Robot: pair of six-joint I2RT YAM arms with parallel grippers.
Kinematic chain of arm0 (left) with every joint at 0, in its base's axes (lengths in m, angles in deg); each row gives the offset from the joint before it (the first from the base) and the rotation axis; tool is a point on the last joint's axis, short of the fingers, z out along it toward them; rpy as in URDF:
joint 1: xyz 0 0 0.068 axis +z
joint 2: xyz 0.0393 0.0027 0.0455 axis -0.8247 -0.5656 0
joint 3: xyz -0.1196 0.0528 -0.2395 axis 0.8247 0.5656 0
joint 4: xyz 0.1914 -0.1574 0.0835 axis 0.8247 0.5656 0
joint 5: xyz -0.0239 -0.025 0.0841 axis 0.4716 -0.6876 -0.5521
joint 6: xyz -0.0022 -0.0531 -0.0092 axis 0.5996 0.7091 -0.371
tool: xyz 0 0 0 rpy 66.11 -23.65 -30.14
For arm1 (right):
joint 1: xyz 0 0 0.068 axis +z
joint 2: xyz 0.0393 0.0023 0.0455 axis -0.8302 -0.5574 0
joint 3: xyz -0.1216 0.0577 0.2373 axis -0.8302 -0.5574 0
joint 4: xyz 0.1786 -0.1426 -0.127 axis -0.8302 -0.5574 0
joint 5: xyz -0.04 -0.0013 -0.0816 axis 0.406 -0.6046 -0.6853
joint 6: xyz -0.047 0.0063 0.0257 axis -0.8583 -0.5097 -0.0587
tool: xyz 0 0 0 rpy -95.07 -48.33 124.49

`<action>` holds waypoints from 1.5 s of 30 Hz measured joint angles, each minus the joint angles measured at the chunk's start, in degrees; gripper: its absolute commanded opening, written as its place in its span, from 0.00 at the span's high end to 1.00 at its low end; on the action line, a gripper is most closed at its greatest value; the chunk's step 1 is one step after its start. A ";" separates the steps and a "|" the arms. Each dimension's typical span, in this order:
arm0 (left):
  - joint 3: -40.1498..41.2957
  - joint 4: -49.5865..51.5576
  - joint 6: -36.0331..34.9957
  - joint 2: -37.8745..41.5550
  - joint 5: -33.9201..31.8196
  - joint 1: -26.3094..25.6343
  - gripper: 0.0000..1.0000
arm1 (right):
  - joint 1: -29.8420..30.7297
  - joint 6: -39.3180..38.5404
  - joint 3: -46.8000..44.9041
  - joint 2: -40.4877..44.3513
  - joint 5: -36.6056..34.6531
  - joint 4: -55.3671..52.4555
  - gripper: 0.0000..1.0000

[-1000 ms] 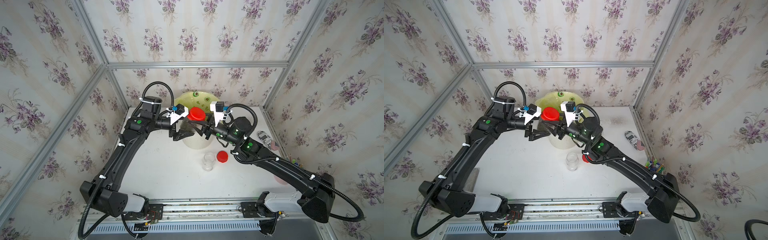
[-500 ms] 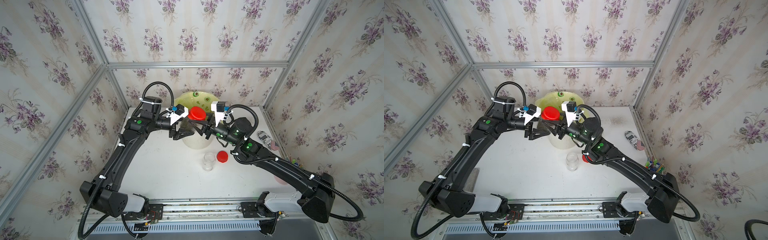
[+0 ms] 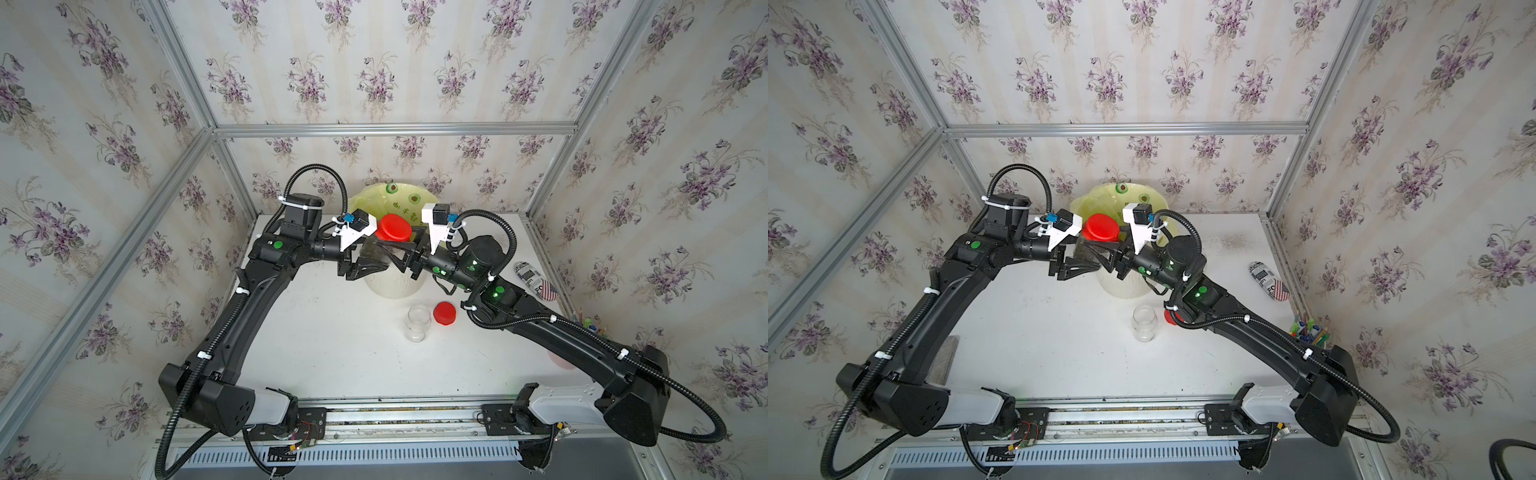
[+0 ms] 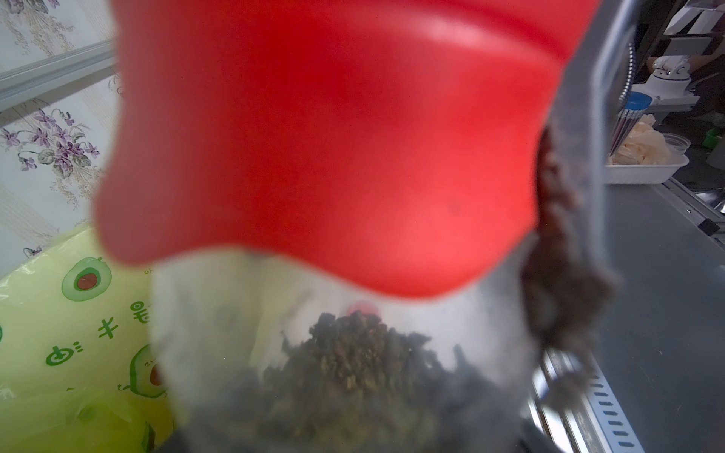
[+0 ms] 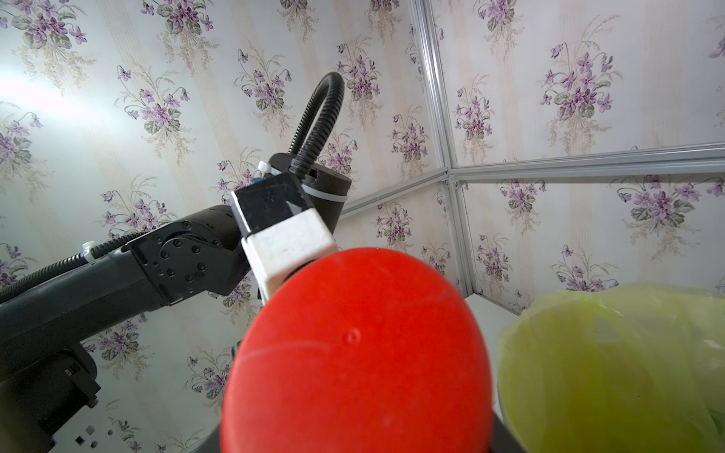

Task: Empty moldy tea leaves from jars
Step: Adjust the jar.

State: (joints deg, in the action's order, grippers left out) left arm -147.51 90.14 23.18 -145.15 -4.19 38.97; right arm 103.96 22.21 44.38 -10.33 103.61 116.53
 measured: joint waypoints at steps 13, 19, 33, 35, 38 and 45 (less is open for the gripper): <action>0.09 0.15 -1.14 0.02 -0.81 0.02 0.25 | -0.11 -0.17 0.72 -0.09 0.83 -1.38 0.16; 0.15 0.15 -1.27 0.02 -1.07 0.02 0.25 | -0.07 -0.37 0.85 -0.02 0.76 -2.16 0.15; 0.28 -0.79 -1.27 0.57 -2.69 0.04 0.25 | 0.11 -0.85 2.51 0.04 0.26 -8.04 0.03; 0.28 -0.98 -1.27 0.57 -2.84 0.04 0.25 | 0.07 -0.92 2.56 0.13 0.24 -8.68 0.02; 0.28 -1.16 -1.27 0.57 -2.95 0.04 0.25 | -0.20 -1.05 2.54 0.44 0.20 -9.55 0.01; 0.31 -1.16 -1.29 0.55 -3.48 0.07 0.25 | -1.05 -2.58 2.23 3.39 -0.96 -12.94 0.00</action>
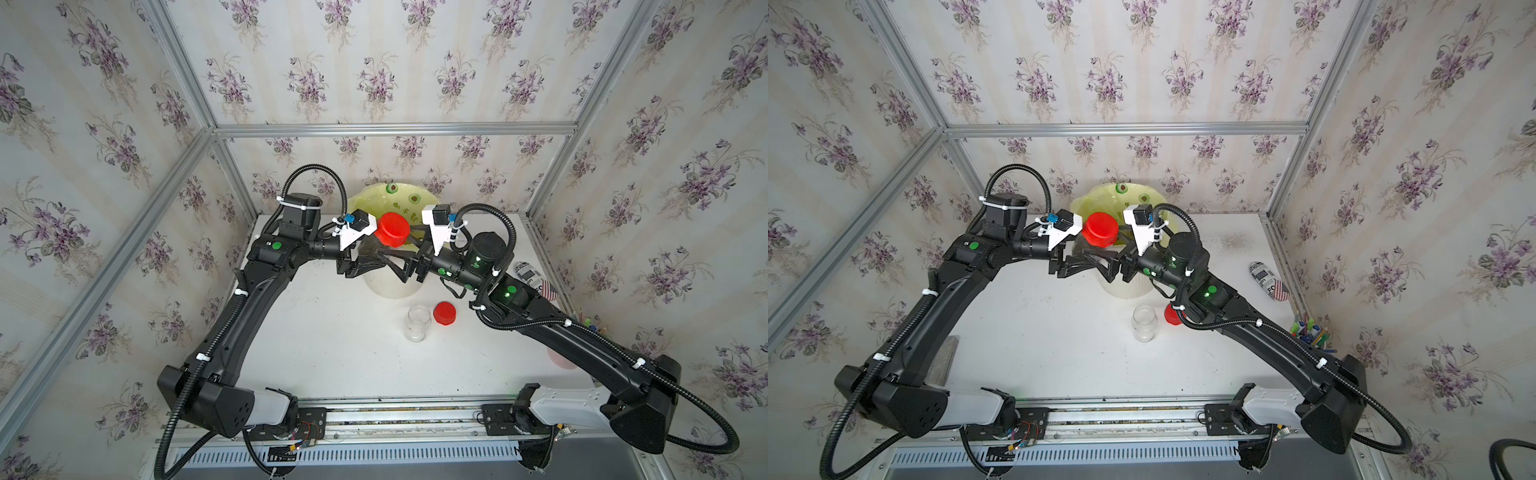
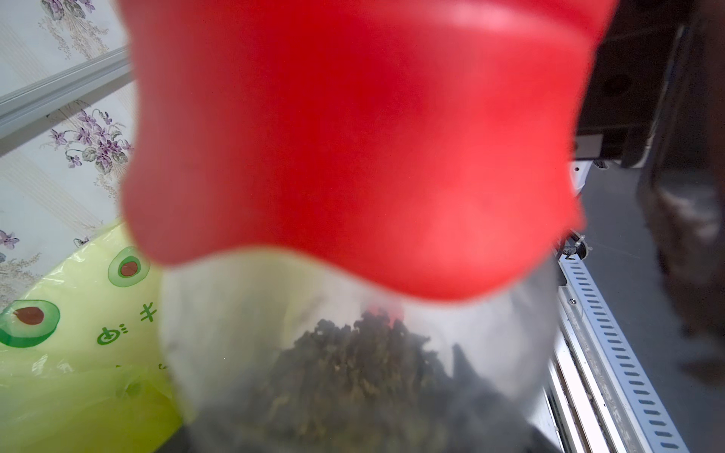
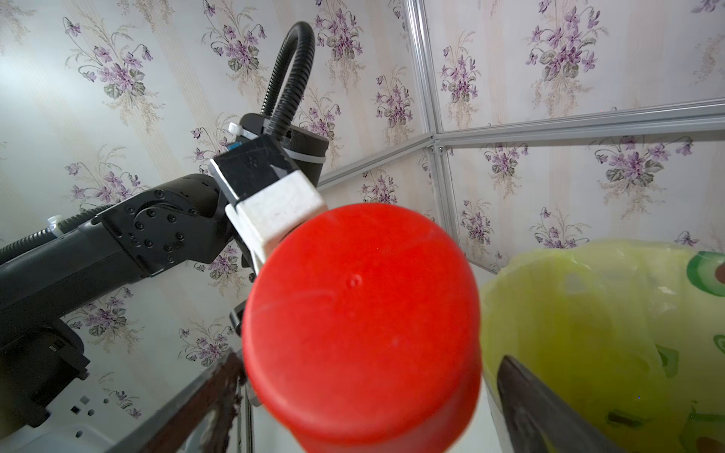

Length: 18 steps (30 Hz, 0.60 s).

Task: Empty moldy tea leaves from jars
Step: Adjust the jar, then unscrew the lid from the jar.

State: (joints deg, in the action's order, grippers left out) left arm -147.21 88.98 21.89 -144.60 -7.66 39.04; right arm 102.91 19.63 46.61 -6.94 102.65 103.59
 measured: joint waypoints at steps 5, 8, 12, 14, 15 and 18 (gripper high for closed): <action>0.00 0.00 0.00 0.00 -0.35 0.02 0.25 | -0.74 -2.16 0.68 1.57 -0.46 -3.85 0.00; 0.09 -0.02 0.00 0.00 -0.35 0.02 0.25 | -1.18 -3.78 2.67 1.68 -0.94 -6.91 0.00; 0.11 -0.04 0.00 0.00 -0.44 0.02 0.25 | -1.86 -5.77 6.54 1.38 -0.92 -10.64 0.00; 0.17 -0.04 0.00 -0.09 -0.55 0.02 0.25 | -2.19 -6.78 9.29 0.46 -0.92 -13.03 0.00; 0.24 -0.04 0.00 -0.15 -0.61 0.02 0.25 | -2.29 -7.21 10.62 -0.17 -0.94 -14.08 0.00; 0.39 -0.04 0.00 -0.37 -0.76 0.02 0.25 | -2.73 -8.59 14.12 -2.16 -0.68 -17.81 0.02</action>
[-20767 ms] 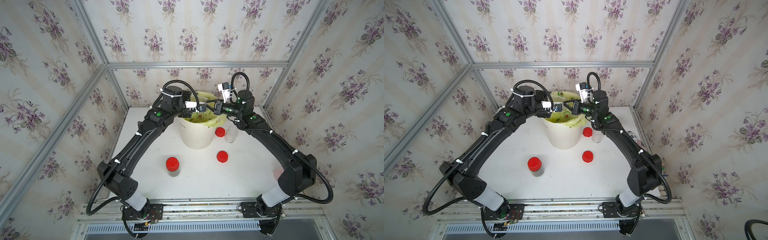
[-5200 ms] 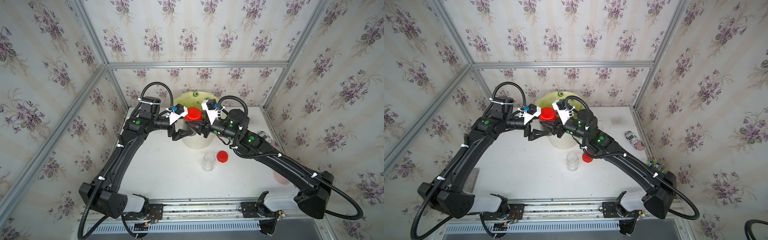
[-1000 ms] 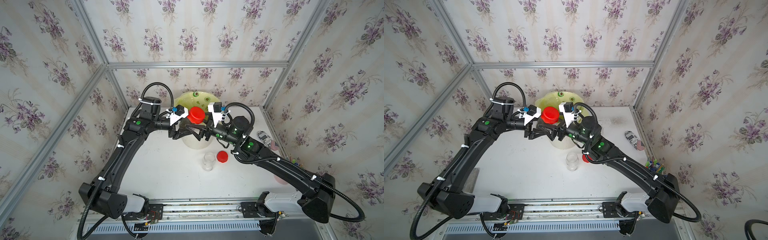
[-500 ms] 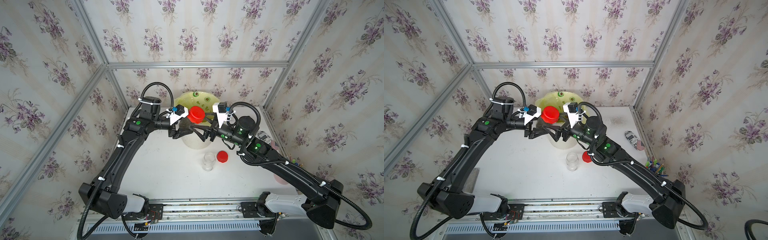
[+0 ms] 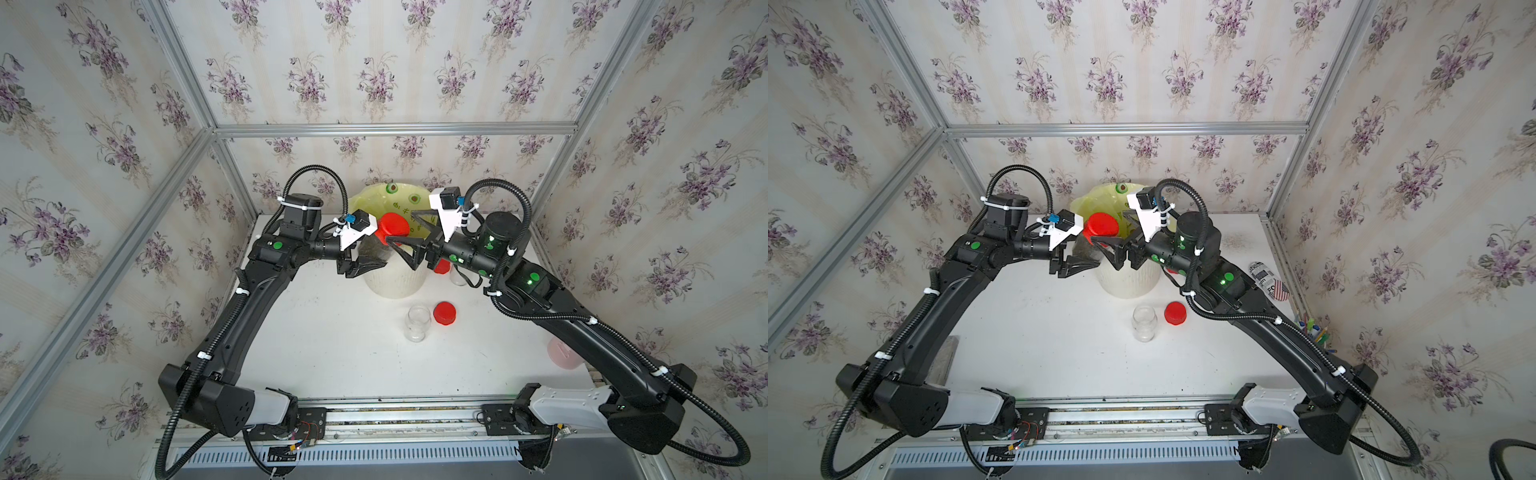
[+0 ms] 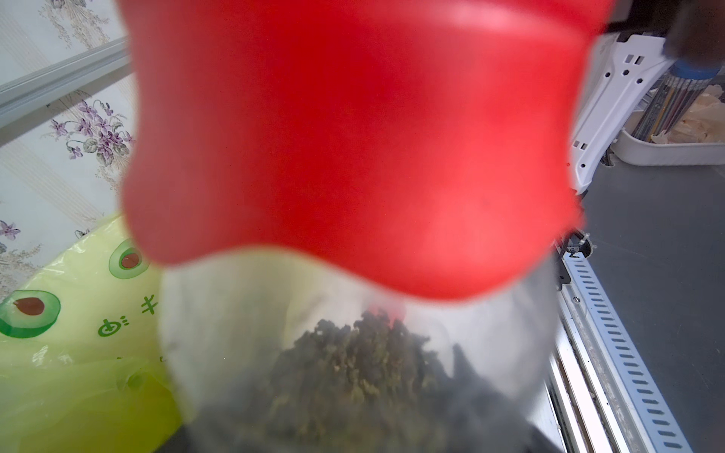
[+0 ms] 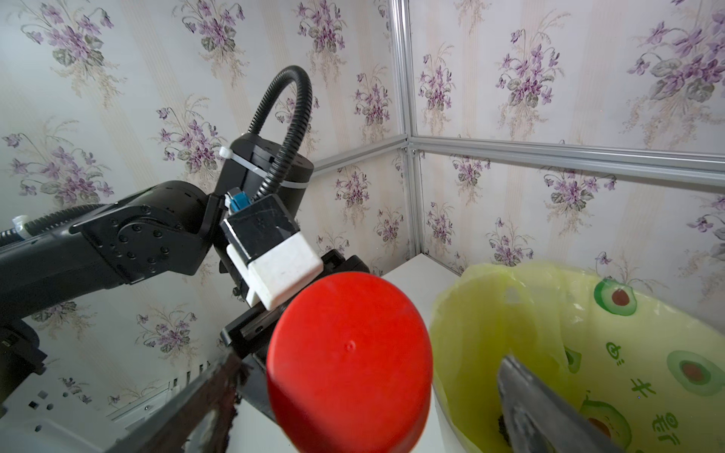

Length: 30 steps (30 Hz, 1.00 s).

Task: Empty moldy tea leaves from jars
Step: Unscrew the lid from the jar.

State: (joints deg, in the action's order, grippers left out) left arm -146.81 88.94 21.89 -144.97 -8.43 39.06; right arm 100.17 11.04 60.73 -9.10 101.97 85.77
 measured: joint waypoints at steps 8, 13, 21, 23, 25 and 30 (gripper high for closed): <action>0.09 -0.02 0.00 -0.24 -0.50 0.00 0.25 | -0.22 -2.91 6.29 -3.63 0.85 -8.37 0.12; 0.13 0.00 0.02 -0.24 -0.94 -0.02 0.25 | -0.35 -4.02 7.32 -4.31 1.09 -10.08 0.19; 0.15 0.00 0.02 -0.26 -1.38 -0.02 0.25 | -0.61 -4.92 7.96 -4.98 3.02 -11.04 0.27; 0.17 0.02 0.02 -0.26 -1.44 -0.02 0.25 | -0.72 -5.18 7.98 -5.16 3.41 -11.06 0.26; 0.17 0.02 0.02 -0.26 -1.49 -0.02 0.24 | -0.76 -5.68 8.15 -5.33 3.63 -11.06 0.26; 0.22 0.00 0.02 -0.26 -1.46 0.00 0.24 | -0.98 -6.40 8.85 -5.81 4.07 -11.13 0.21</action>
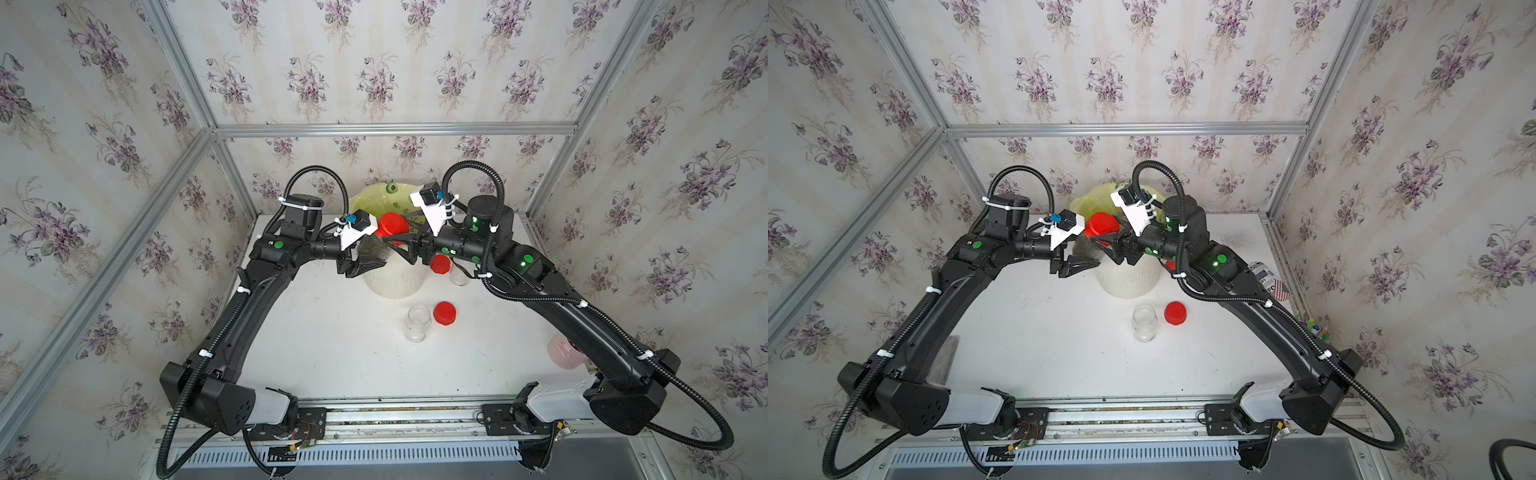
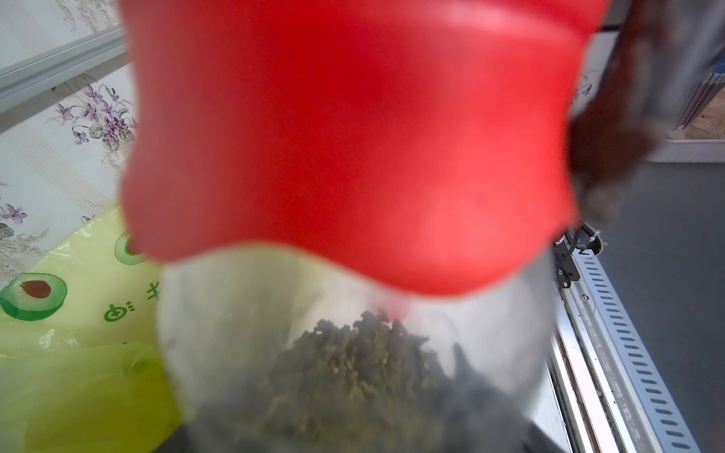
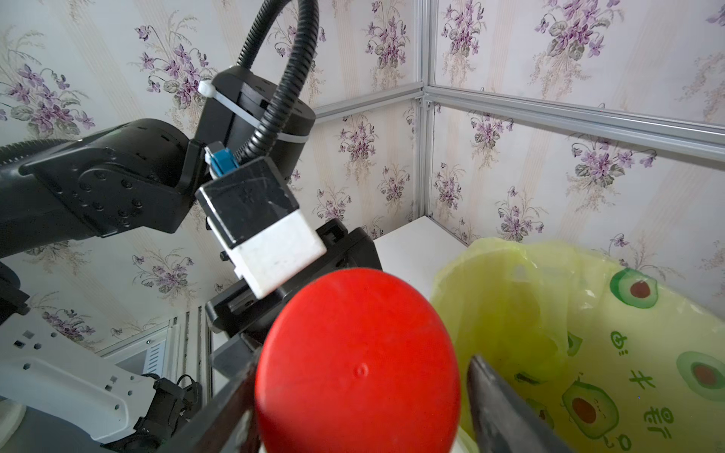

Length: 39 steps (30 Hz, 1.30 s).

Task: Empty moldy tea leaves from jars
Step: Unscrew the lid from the jar.

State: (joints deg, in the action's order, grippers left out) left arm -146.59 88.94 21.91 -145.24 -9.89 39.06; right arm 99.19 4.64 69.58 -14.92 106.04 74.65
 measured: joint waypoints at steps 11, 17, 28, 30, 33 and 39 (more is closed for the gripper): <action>0.02 0.00 0.09 -0.04 0.13 0.04 0.24 | -0.48 -1.20 2.47 -1.73 2.99 -0.63 0.43; 0.07 0.04 0.22 -0.04 -0.04 0.11 0.25 | -1.16 -1.51 3.10 -2.29 4.66 -1.36 0.51; 0.24 0.09 0.17 -0.02 -0.13 -0.04 0.25 | -6.45 -4.35 2.62 -2.82 15.54 -2.05 0.63; 0.28 0.09 -0.04 -0.02 0.31 -0.04 0.25 | -6.88 -6.19 2.62 -2.80 17.18 -2.23 0.63; 0.33 0.17 -0.70 0.00 1.03 -0.04 0.25 | -7.41 -9.70 2.82 -2.80 19.87 -2.71 0.64; 0.33 0.11 -0.98 0.09 2.71 -0.11 0.25 | -9.51 -17.57 5.79 -4.37 26.71 -6.23 0.62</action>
State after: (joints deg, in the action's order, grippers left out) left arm -146.27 89.05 20.92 -145.15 -7.18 38.95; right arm 89.68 -12.93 75.37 -19.29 132.75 68.42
